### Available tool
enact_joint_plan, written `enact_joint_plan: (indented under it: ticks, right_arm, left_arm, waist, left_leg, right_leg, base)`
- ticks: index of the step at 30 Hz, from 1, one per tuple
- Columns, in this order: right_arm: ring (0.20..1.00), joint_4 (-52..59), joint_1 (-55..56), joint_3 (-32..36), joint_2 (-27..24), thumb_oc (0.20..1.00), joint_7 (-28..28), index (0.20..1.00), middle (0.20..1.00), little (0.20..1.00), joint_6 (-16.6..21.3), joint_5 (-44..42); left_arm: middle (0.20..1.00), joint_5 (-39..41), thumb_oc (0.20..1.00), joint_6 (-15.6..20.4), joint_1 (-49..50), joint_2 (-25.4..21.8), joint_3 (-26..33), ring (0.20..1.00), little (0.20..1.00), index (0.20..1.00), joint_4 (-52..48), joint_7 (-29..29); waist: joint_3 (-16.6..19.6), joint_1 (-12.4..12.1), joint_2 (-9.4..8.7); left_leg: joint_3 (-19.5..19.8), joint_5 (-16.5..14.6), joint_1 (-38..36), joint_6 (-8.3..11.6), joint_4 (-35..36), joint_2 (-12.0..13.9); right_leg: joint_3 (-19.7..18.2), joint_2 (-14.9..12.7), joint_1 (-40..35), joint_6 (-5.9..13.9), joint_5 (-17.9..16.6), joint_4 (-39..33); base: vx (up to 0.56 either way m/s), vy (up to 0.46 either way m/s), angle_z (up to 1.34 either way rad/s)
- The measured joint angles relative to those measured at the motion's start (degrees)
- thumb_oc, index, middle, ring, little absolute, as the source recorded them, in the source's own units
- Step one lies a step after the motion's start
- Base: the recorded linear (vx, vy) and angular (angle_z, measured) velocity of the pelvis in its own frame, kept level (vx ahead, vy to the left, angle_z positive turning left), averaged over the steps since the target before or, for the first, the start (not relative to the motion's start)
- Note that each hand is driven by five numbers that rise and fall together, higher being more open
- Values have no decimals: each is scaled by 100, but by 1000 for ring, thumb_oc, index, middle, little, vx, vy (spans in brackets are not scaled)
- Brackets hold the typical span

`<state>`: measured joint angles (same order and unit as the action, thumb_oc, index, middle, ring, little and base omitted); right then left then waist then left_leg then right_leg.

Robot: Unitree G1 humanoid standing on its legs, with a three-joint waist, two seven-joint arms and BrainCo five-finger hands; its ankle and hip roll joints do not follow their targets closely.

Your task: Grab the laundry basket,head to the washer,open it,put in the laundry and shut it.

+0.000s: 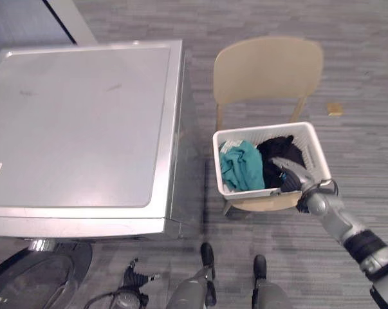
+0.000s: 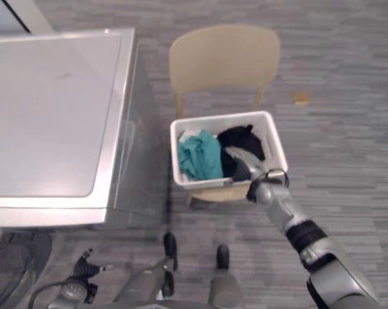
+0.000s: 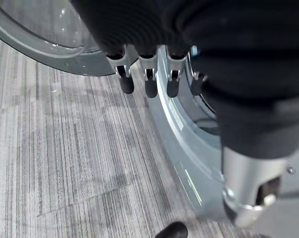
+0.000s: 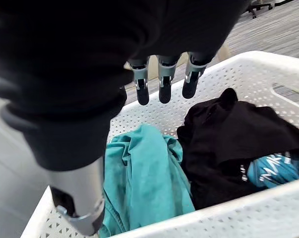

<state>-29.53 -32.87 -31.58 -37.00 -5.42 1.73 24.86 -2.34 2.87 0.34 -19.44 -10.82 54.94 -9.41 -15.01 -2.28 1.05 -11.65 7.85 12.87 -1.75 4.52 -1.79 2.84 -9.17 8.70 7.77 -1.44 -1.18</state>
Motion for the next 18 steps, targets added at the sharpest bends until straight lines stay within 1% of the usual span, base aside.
enact_joint_plan:
  ticks: [1, 2, 3, 4, 6, 7, 9, 11, 12, 13, 15, 16, 17, 18]
  right_arm:
    - [1000, -372, -397, -227, -2, 1000, -10, 1000, 1000, 1000, -28, -1]
    - [1000, -595, -624, -311, -3, 1000, -17, 1000, 1000, 1000, -40, -1]
    - [1000, -732, -740, -312, -4, 1000, -42, 1000, 1000, 1000, -67, -1]
    - [1000, -807, -833, -322, -7, 1000, -78, 1000, 1000, 1000, -102, -4]
    - [1000, -1165, -1250, -550, -5, 1000, -101, 1000, 1000, 1000, -131, -6]
    - [1000, -1258, -1359, -555, -5, 1000, -104, 1000, 1000, 1000, -143, -6]
    - [1000, -1649, -1808, -655, 4, 1000, -197, 1000, 1000, 1000, -185, -13]
    - [1000, -2011, -2057, -782, 171, 1000, -216, 1000, 1000, 1000, -213, -21]
    - [1000, -2638, -2273, -909, 396, 1000, -226, 1000, 1000, 1000, -266, -23]
    - [1000, -2750, -2286, -989, 445, 1000, -214, 1000, 1000, 1000, -265, -24]
    - [1000, -3157, -2374, -805, 709, 1000, -226, 1000, 1000, 1000, -301, -133]
    - [878, -3305, -2386, -724, 799, 878, -207, 878, 878, 878, -334, -209]
    - [200, -3448, -2380, -655, 880, 200, -195, 200, 200, 200, -362, -410]
    - [200, -3441, -2363, -650, 894, 200, -188, 200, 200, 200, -400, -551]
  left_arm:
    - [1000, 1, 1000, 54, -46, -50, -38, 1000, 1000, 1000, -50, -1]
    - [1000, 3, 1000, 97, -70, -63, -47, 1000, 1000, 1000, -77, -3]
    - [1000, 4, 1000, 112, -84, -61, -53, 1000, 1000, 1000, -89, -4]
    - [1000, 21, 1000, 130, -74, -62, -54, 1000, 1000, 1000, -106, -5]
    - [1000, 232, 1000, 178, -74, -66, -76, 1000, 1000, 1000, -105, -6]
    - [1000, 230, 1000, 182, -81, -66, -94, 1000, 1000, 1000, -111, -6]
    - [1000, 252, 1000, 218, -134, -62, -141, 1000, 1000, 1000, -109, -29]
    - [1000, 457, 1000, 224, -227, -14, -296, 1000, 1000, 1000, -99, -63]
    - [1000, 457, 1000, 233, -336, -9, -354, 1000, 1000, 1000, -98, -75]
    - [1000, 457, 1000, 255, -416, -15, -345, 1000, 1000, 1000, -96, -79]
    - [1000, 602, 1000, 282, -515, -47, -457, 1000, 1000, 1000, -99, -97]
    - [1000, 662, 1000, 297, -563, -41, -490, 1000, 1000, 1000, -113, -94]
    - [1000, 671, 1000, 324, -650, -42, -509, 1000, 1000, 1000, -111, -95]
    - [1000, 671, 1000, 324, -706, -43, -515, 1000, 1000, 1000, -110, -94]
  waist:
    - [-86, -69, 10]
    - [-154, -115, 18]
    - [-181, -114, 22]
    - [-215, -168, 33]
    - [-251, -221, 32]
    - [-263, -256, 41]
    - [-354, -331, 57]
    - [-436, -512, 90]
    - [-444, -586, 87]
    - [-458, -625, 101]
    - [-521, -738, 100]
    - [-523, -765, 105]
    - [-536, -800, 109]
    - [-559, -822, 111]
  left_leg:
    - [11, 22, 88, -27, 0, 16]
    - [33, 27, 135, -32, -1, 31]
    - [60, 27, 184, -31, -1, 47]
    - [120, 38, 222, -37, 0, 56]
    - [163, 44, 333, -31, 0, 94]
    - [166, 47, 380, -28, 0, 105]
    - [319, 88, 563, 11, -1, 147]
    - [469, 93, 649, 18, -2, 180]
    - [548, 98, 686, 26, -3, 203]
    - [636, 111, 721, 44, -2, 209]
    - [680, 121, 733, 57, -5, 243]
    - [732, 122, 765, 59, -7, 241]
    - [768, 123, 811, 60, -10, 231]
    - [782, 123, 811, 60, -10, 229]
  right_leg:
    - [12, 22, 36, 36, -27, -84]
    - [46, 42, 45, 43, -34, -134]
    - [66, 67, 64, 41, -36, -168]
    - [123, 87, 58, 34, -41, -193]
    - [197, 135, 119, 33, -41, -251]
    - [209, 148, 148, 15, -54, -271]
    - [366, 216, 213, -13, -73, -326]
    - [500, 272, 227, -13, -71, -325]
    - [593, 299, 238, -13, -71, -329]
    - [644, 320, 220, -15, -69, -328]
    - [645, 347, 278, -33, -52, -215]
    - [656, 350, 305, -45, -43, -197]
    - [688, 349, 315, -56, -35, -201]
    - [707, 349, 308, -56, -34, -198]
  base:
    - [-7, 12, 5]
    - [0, 0, 9]
    - [-4, -3, 15]
    - [-3, -13, 16]
    - [5, -18, 11]
    - [4, -19, 12]
    - [5, -58, 33]
    - [-1, -82, 38]
    - [-5, -41, 42]
    - [-11, -53, 33]
    - [-9, -32, 14]
    - [-5, -35, 14]
    - [-5, -33, 19]
    - [-3, -26, 16]
